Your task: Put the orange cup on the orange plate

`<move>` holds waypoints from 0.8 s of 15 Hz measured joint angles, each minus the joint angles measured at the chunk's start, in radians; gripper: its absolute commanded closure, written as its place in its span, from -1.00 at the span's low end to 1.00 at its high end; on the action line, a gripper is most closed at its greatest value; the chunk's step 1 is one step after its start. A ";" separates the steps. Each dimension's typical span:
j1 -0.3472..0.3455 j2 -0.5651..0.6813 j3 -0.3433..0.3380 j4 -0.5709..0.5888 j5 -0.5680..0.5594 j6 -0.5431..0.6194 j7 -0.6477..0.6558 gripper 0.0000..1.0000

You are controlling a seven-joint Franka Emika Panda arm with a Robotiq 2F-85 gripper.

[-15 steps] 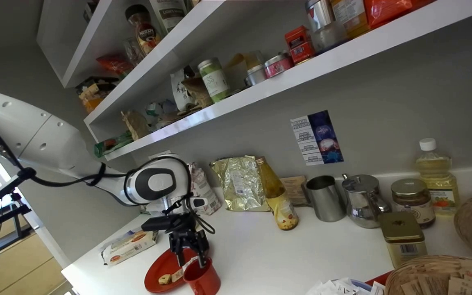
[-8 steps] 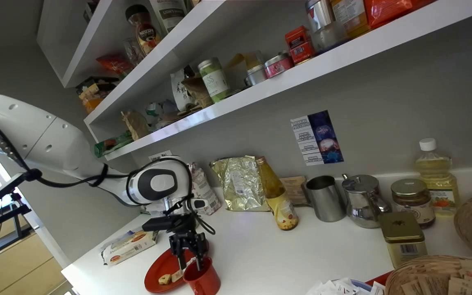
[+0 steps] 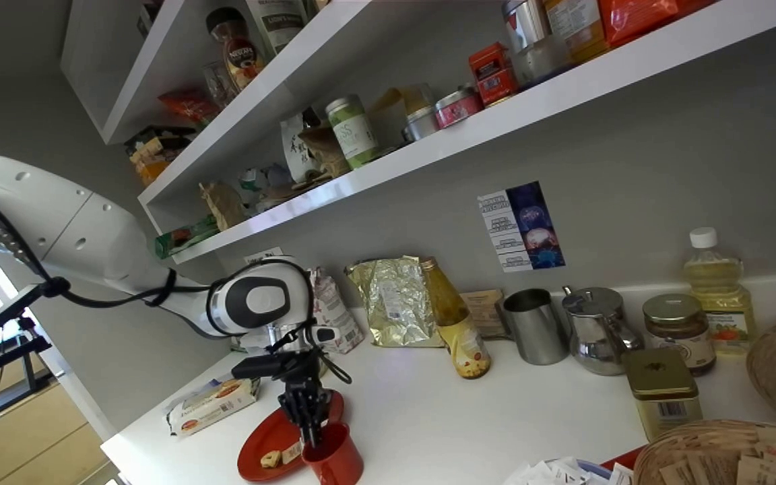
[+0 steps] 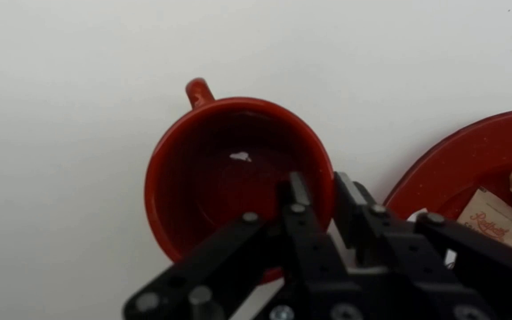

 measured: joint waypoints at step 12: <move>-0.005 -0.024 -0.022 0.042 -0.006 -0.005 0.000 0.96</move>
